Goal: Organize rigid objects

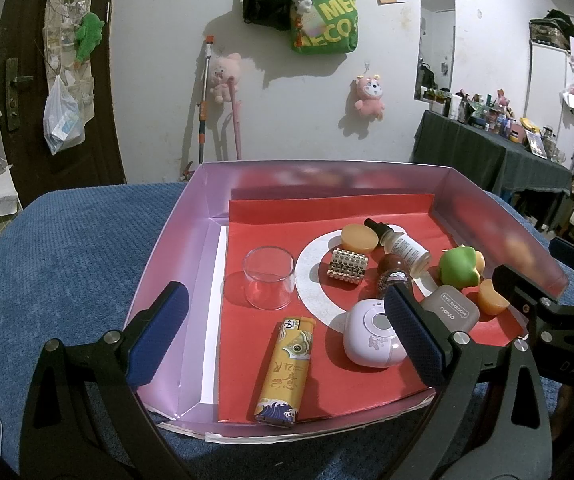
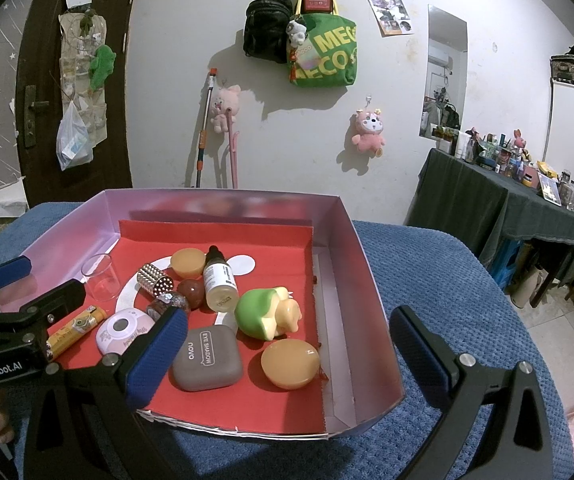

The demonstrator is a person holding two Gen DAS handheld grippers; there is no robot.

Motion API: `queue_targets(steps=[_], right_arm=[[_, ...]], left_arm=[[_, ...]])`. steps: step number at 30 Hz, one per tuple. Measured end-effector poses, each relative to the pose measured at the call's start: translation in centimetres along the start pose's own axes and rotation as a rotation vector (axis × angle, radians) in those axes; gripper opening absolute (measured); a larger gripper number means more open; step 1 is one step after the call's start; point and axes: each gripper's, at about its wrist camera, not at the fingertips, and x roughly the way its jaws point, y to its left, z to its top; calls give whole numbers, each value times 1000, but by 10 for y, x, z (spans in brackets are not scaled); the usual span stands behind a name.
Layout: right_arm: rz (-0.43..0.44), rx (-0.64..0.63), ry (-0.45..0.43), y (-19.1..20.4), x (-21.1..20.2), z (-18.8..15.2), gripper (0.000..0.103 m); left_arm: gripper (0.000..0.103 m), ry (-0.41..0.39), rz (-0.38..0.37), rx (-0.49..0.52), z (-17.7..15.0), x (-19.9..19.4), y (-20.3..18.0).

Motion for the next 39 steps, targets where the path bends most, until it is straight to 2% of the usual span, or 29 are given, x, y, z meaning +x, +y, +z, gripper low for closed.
queue_targets(steps=[19,22,27,33,39], right_arm=[[14,9,-5,-4,0,0,103],[22,21,-5,-8,-2,0,103],[38,51,-23,-13,-26,5,103],[69,44,-4,-8,-66,0,103],[55,39,126,1,-77,-27,103]], left_arm=[[100,-8,1,-9,-1,-1,1],[100,-21,9,-17,2,-9,1],[100,-32,-22,-58,4,-35,9],[100,39,-9,-36,-10,-58,7],[100,181,-13,-73,-38,-61,9]])
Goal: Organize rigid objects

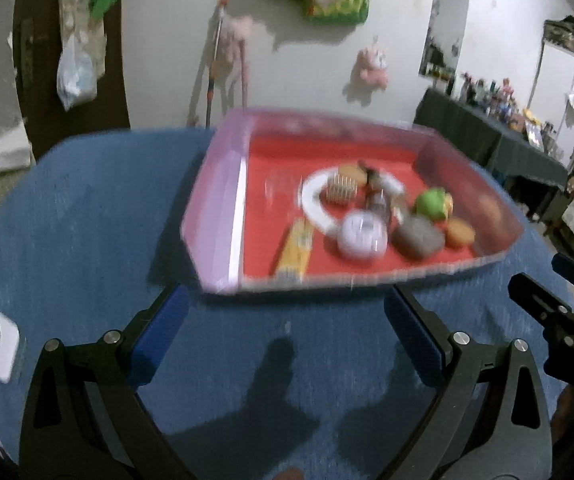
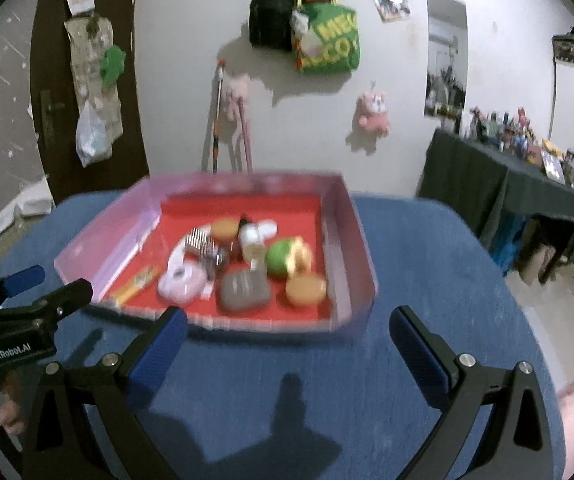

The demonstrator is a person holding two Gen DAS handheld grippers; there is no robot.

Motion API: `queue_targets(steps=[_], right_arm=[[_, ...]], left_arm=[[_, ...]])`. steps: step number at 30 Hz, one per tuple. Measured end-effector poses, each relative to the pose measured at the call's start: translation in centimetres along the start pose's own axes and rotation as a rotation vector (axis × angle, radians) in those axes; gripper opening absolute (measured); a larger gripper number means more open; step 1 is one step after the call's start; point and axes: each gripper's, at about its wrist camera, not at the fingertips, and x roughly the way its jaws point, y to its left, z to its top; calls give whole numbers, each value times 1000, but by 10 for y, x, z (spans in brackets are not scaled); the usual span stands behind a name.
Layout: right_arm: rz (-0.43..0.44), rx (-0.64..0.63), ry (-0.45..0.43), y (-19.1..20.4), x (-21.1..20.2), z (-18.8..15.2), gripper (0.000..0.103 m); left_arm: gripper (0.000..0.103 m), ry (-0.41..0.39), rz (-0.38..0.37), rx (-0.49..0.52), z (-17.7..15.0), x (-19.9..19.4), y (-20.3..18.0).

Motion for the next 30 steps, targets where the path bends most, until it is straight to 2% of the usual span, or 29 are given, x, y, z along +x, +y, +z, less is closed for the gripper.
queue_targets(steps=[2,8,15,23,30], right_arm=[[-4,7,55,1,3,-10,103],[-16,1,143,4,13,-30,103],[-55,10,230,0,31,-45,103],[-66,43,304,-6,43,-48,103],[-75,48,303,-5,41,-49,103]], left_arm=[[100,38,7,6,-10,2,-3],[100,115,19,26,-32,11,-9],[100,184,40,17,-43,22,-9],[103,180,76,38,-44,23,-16],[103,181,79,36,-41,26,-17]])
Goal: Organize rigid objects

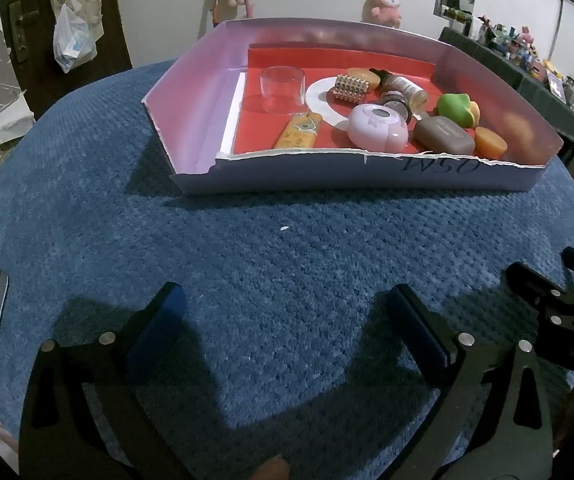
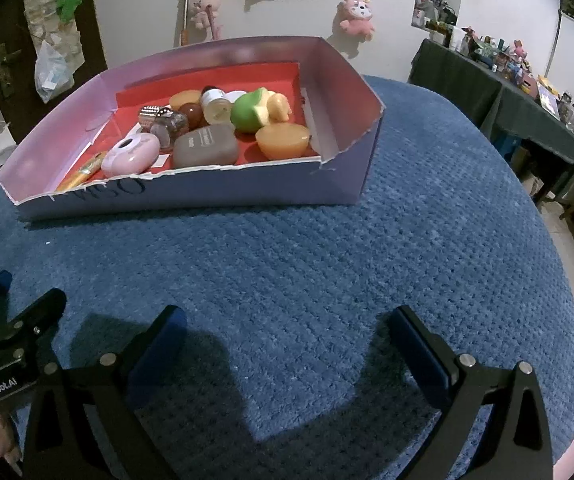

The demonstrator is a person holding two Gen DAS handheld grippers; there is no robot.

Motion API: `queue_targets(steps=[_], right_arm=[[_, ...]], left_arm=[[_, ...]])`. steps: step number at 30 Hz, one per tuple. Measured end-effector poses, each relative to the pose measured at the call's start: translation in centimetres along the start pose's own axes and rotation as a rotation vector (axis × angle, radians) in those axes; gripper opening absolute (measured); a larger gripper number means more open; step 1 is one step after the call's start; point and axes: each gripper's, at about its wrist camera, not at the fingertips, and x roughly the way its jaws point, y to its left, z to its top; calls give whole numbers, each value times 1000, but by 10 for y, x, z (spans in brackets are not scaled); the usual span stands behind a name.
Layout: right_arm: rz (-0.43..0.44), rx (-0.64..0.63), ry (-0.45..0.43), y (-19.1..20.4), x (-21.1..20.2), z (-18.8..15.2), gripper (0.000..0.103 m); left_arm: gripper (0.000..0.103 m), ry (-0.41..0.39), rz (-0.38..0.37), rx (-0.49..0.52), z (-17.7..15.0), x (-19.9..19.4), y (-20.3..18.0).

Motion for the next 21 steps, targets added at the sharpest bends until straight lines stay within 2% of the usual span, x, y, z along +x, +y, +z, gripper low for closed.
queue_targets(steps=[21], right_arm=[[4,-13,6,-1,0,2,103]], left_arm=[[103,-7,5,-5,2,1,0]])
